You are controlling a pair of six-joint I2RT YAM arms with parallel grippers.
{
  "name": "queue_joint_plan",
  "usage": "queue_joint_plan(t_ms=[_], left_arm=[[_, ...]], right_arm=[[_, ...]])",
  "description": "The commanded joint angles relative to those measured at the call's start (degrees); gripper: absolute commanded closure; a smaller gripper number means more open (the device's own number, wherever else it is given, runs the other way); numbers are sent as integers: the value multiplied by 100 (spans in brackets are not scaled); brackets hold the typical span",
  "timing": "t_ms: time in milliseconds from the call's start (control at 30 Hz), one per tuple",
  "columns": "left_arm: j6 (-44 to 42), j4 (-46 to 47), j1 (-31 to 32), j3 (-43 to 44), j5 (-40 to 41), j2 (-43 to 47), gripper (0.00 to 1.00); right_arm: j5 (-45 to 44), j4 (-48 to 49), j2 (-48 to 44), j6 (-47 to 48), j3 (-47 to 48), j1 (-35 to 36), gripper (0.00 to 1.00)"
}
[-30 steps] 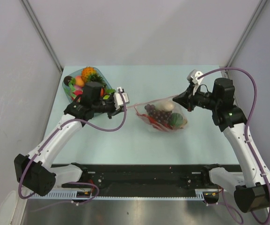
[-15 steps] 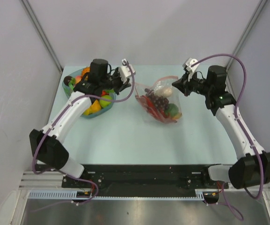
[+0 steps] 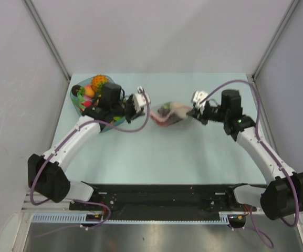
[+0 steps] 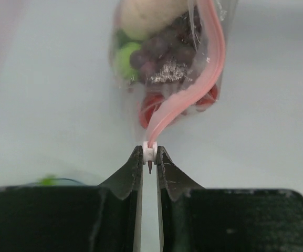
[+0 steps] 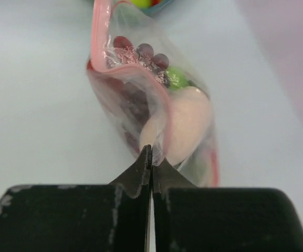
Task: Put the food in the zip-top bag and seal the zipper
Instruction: Place the zipper food storage bag at the center of the board.
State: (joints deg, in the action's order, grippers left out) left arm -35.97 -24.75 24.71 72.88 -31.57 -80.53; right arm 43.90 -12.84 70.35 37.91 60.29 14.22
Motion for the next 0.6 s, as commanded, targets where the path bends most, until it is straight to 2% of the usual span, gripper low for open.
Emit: queue_joint_plan(t_ms=[0, 33, 133, 200, 300, 333, 400, 433, 467, 567], left_arm=[[-210, -267, 499, -1327, -429, 678, 99], [-122, -223, 613, -1799, -403, 792, 99], [379, 23, 1009, -2495, -332, 1197, 97], [650, 172, 1211, -2734, -218, 1443, 94], [906, 287, 1317, -3016, -121, 1646, 84], [951, 304, 1335, -3078, -112, 1663, 75], [1038, 296, 1352, -3096, -25, 1751, 64], [1065, 287, 1352, -3052, 19, 1760, 51], [1065, 217, 1352, -3017, 37, 1839, 45], [1039, -72, 1344, -2780, 90, 2067, 22]], right_arm=[[-127, -1018, -416, 1551, -1228, 450, 100], [-275, -1106, -599, 1640, -1431, 598, 100], [-417, -1361, -916, 1702, -2029, 714, 98], [-496, -1449, -1198, 1606, -2249, 767, 88], [-619, -1660, -1436, 1570, -2268, 775, 77], [-689, -1712, -1471, 1579, -2250, 775, 72], [-777, -1984, -1576, 1597, -2154, 784, 46], [-899, -2107, -1620, 1614, -2110, 784, 34], [-979, -2343, -1664, 1597, -2057, 784, 18], [-1234, -2706, -2024, 1352, -1846, 688, 6]])
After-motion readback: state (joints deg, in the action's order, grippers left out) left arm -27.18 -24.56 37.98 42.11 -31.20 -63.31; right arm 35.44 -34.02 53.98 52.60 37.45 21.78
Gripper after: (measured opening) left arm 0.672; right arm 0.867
